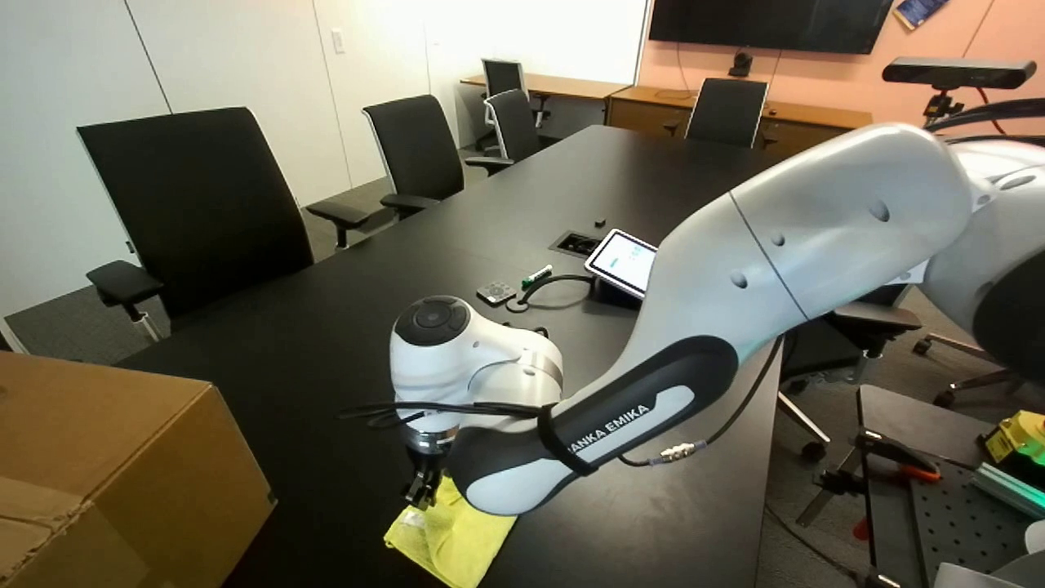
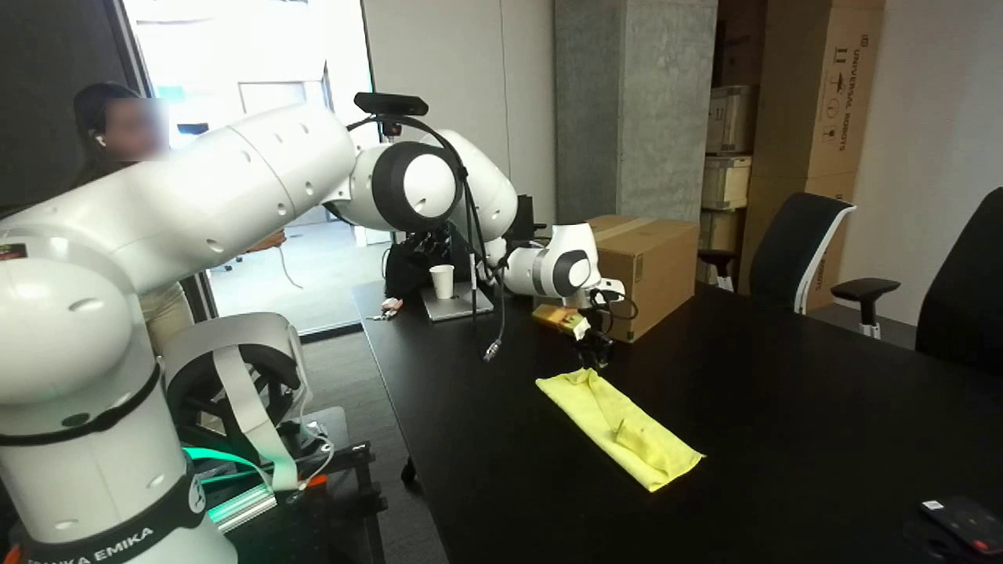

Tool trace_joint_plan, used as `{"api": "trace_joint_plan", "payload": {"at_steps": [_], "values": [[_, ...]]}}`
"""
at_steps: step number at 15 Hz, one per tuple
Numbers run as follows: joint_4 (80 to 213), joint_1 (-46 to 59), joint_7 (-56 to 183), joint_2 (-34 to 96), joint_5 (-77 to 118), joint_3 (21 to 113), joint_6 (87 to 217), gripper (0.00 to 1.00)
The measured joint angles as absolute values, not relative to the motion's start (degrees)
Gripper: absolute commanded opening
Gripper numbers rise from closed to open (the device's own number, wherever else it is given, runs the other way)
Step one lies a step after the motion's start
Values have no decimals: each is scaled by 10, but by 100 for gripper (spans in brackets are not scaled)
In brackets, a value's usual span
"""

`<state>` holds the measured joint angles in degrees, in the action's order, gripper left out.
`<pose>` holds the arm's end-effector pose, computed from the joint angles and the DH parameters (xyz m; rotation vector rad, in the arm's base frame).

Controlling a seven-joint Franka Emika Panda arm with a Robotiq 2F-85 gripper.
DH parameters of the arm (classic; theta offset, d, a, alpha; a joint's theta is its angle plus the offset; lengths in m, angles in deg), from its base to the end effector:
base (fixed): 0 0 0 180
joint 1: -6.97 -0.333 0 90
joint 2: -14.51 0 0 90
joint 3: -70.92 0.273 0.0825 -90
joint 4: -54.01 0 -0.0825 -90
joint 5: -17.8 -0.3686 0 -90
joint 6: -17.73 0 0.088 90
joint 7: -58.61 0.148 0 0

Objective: Fold the yellow towel in half from bottom to top

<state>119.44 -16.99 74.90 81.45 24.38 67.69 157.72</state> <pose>0.6700 0.2604 0.0427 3.0359 0.3021 0.2563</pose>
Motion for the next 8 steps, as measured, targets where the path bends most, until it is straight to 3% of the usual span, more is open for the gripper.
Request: {"api": "trace_joint_plan", "payload": {"at_steps": [3, 8], "values": [[1160, -164, 774, 820, 243, 671, 1575, 99], [1158, -144, 771, 793, 240, 675, 1458, 100]]}}
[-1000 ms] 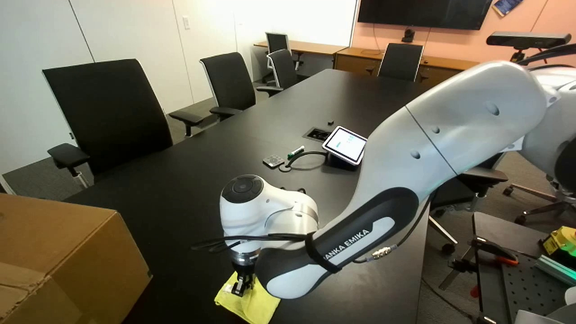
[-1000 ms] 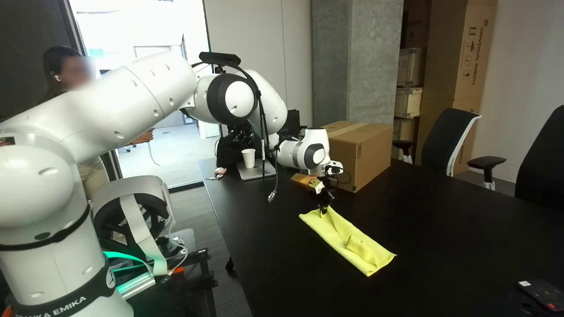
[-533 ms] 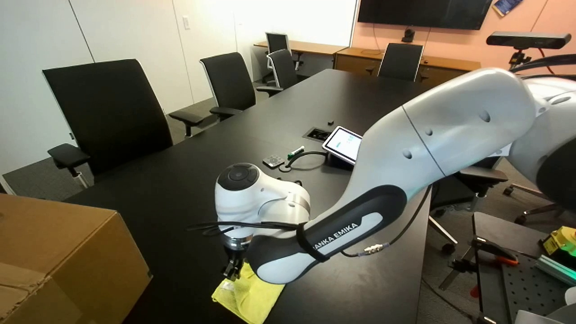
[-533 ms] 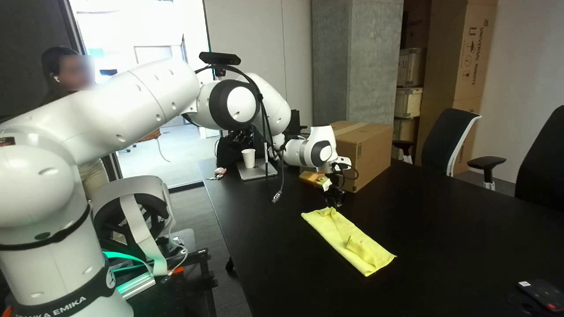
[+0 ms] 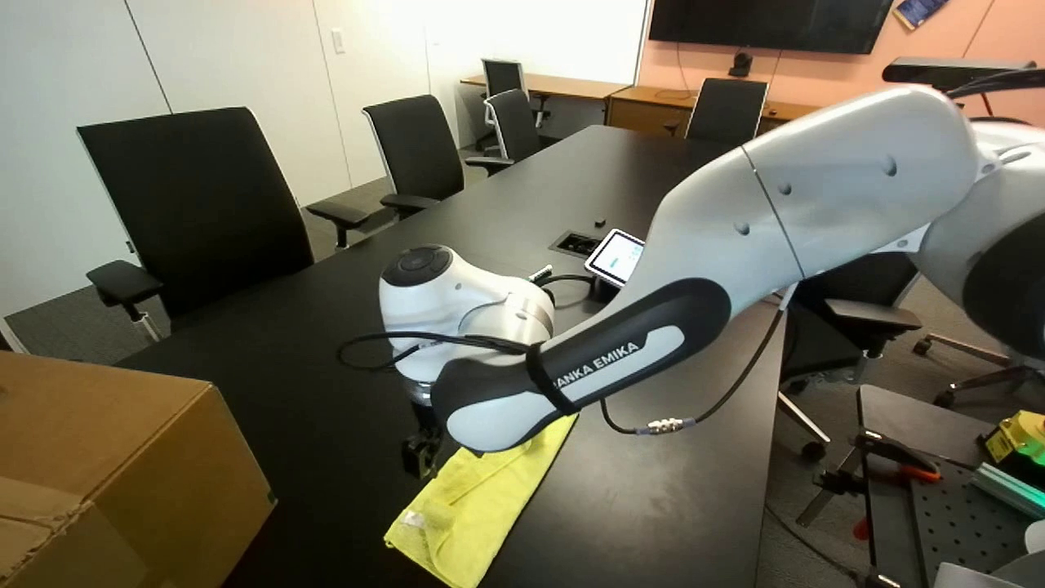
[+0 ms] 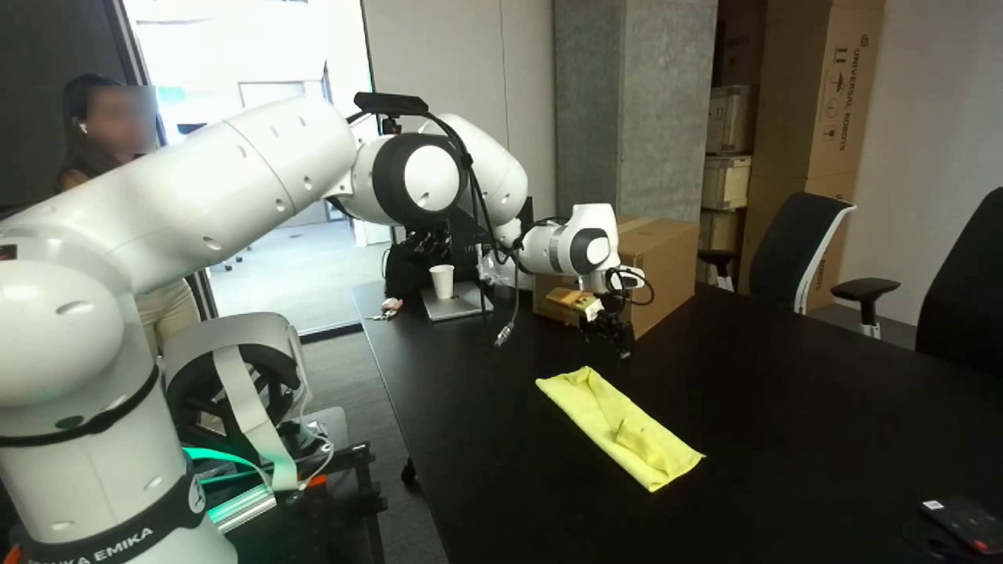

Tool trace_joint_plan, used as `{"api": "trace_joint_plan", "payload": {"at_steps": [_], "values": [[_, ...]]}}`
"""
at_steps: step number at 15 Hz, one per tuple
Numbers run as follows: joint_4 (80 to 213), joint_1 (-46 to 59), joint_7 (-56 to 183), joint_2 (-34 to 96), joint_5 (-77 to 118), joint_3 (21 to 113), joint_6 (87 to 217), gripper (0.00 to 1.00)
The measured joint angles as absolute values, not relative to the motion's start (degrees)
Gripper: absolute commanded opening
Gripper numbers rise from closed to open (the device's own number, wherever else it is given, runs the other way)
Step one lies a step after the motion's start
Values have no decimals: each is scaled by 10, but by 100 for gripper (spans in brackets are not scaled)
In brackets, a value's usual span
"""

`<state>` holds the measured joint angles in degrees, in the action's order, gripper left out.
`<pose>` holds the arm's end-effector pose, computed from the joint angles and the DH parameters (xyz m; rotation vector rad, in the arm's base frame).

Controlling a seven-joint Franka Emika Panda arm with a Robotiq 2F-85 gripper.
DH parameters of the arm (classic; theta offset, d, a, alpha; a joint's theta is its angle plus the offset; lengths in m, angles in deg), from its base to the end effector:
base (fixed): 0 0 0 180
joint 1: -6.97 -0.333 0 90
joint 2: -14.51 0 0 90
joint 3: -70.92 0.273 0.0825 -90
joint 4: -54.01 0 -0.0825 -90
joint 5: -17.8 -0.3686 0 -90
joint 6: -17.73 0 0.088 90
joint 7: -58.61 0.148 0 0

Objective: Fold the yellow towel in half from bottom to top

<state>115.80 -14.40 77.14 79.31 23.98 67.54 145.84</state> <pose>0.6834 0.2261 0.0770 3.0137 0.1367 0.1055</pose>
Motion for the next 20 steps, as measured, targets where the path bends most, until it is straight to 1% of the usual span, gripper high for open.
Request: {"api": "trace_joint_plan", "payload": {"at_steps": [5, 8, 15, 20], "values": [[1276, -118, 710, 676, 238, 694, 1318, 100], [1354, -103, 697, 596, 238, 705, 1280, 100], [1548, -65, 686, 410, 238, 723, 1274, 100], [1693, -34, 662, 278, 236, 727, 1317, 100]]}}
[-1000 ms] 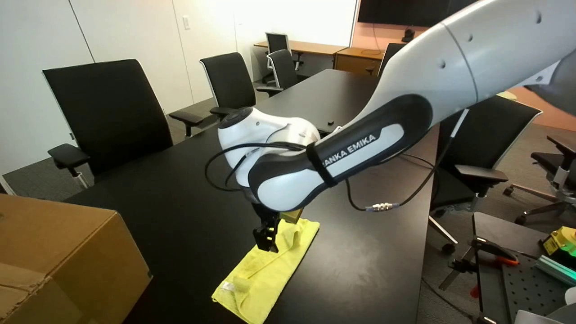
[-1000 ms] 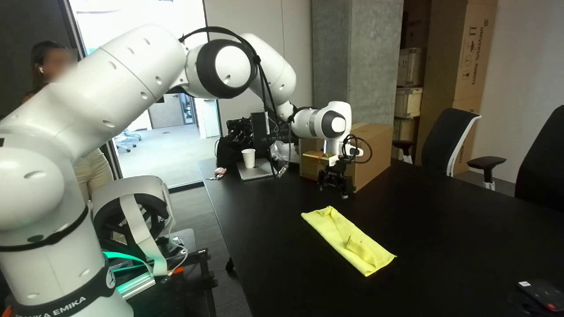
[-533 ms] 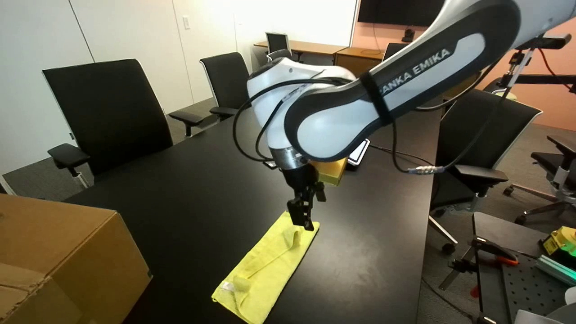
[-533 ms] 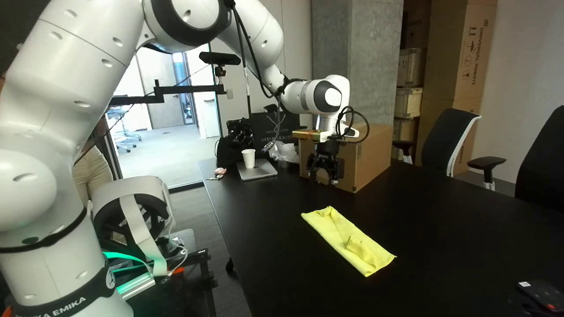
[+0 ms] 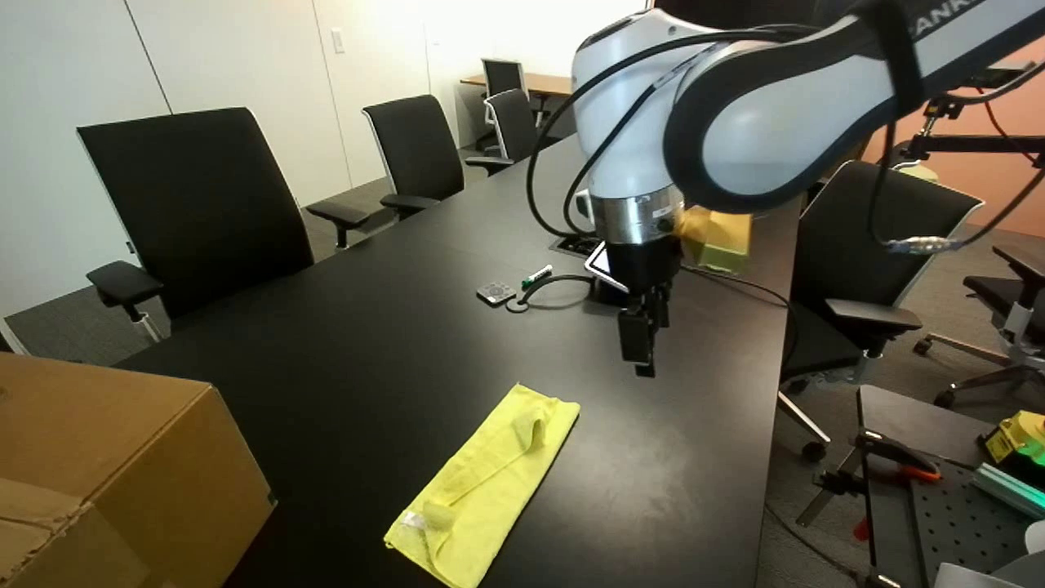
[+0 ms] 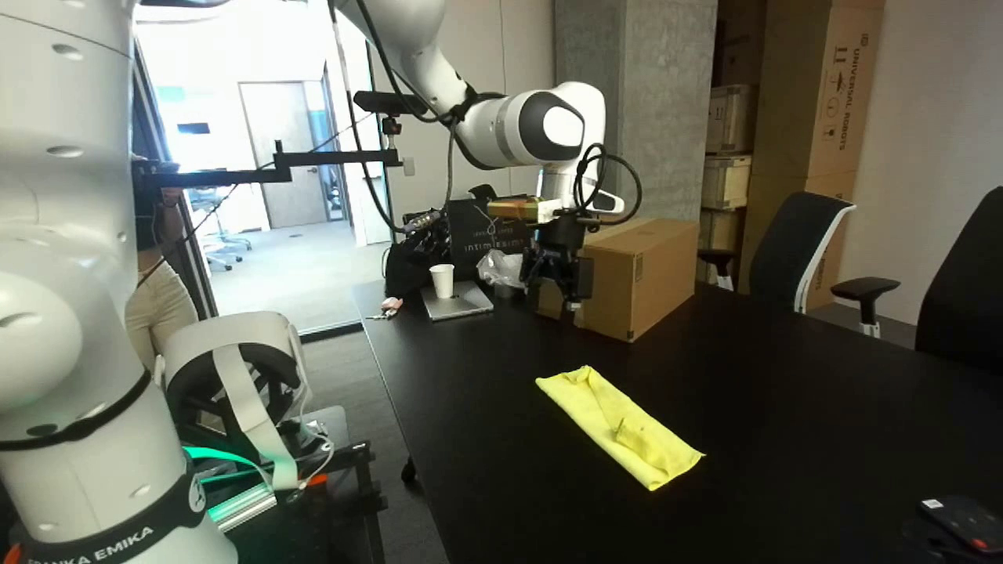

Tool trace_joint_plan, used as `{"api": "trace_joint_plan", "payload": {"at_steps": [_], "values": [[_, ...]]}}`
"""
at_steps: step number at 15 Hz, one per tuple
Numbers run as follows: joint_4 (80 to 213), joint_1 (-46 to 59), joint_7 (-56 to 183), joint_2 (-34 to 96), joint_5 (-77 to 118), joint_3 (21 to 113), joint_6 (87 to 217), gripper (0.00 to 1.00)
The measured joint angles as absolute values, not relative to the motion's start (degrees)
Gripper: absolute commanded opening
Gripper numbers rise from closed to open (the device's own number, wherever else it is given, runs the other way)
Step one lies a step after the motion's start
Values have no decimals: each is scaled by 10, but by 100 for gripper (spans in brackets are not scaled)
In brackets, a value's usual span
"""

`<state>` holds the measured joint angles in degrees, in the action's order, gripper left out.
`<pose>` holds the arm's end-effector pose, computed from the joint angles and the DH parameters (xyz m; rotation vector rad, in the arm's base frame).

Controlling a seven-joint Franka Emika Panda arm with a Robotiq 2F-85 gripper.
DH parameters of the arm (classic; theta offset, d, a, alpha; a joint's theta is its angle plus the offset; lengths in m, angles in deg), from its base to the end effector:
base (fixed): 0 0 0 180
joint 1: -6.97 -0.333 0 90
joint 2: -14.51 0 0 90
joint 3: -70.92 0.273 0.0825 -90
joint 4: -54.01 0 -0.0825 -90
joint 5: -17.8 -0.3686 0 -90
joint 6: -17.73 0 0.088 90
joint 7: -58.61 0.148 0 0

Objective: Fold the yellow towel in half from bottom to top

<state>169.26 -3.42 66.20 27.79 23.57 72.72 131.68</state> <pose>0.5211 0.1025 0.2497 2.9926 0.1994 -0.3569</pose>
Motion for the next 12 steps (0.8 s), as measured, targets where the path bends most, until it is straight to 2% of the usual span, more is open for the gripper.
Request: {"api": "trace_joint_plan", "payload": {"at_steps": [8, 12], "values": [[1940, 30, 559, 61, 232, 716, 1431, 100], [1982, 36, 547, 18, 232, 712, 1445, 100]]}}
